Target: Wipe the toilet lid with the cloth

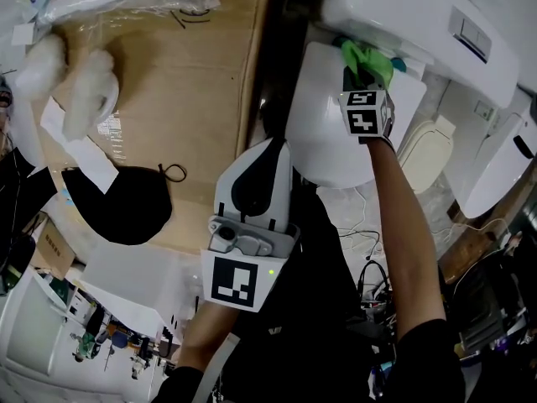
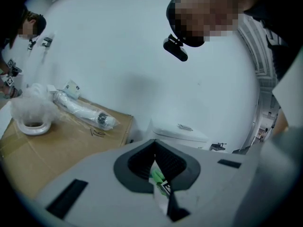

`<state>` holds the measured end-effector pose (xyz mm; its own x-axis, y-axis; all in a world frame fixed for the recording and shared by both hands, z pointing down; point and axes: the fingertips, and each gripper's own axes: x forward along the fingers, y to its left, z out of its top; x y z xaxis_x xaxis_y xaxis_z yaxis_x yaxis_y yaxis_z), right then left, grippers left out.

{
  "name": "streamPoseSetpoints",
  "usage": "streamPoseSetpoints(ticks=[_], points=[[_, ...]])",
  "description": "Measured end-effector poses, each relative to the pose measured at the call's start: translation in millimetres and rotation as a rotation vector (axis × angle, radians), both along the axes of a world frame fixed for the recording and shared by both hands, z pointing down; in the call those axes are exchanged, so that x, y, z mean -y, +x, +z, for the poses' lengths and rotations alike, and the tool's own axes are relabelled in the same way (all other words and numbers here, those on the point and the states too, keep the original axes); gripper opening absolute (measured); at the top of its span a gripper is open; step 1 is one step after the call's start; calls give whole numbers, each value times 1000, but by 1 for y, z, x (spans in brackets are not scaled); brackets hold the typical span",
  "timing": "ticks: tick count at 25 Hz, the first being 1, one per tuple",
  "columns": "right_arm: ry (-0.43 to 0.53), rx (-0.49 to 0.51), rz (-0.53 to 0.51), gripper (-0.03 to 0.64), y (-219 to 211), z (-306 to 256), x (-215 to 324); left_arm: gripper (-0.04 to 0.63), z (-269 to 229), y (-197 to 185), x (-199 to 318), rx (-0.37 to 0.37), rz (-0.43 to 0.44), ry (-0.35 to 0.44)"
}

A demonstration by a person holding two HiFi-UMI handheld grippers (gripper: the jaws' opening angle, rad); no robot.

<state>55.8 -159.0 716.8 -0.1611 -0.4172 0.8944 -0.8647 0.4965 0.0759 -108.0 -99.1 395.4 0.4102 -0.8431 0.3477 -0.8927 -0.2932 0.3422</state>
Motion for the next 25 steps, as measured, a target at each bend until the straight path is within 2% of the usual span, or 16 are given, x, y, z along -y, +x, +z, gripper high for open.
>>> streamPoseSetpoints(ticks=[8, 13, 25], points=[[14, -74, -329, 60, -48, 2, -7, 9, -2, -13, -7, -1, -36, -1], [42, -147, -514, 60, -63, 6, -16, 9, -3, -22, -13, 2, -63, 3], [11, -192, -748, 60, -96, 13, -51, 9, -10, -20, -39, 1, -90, 15]])
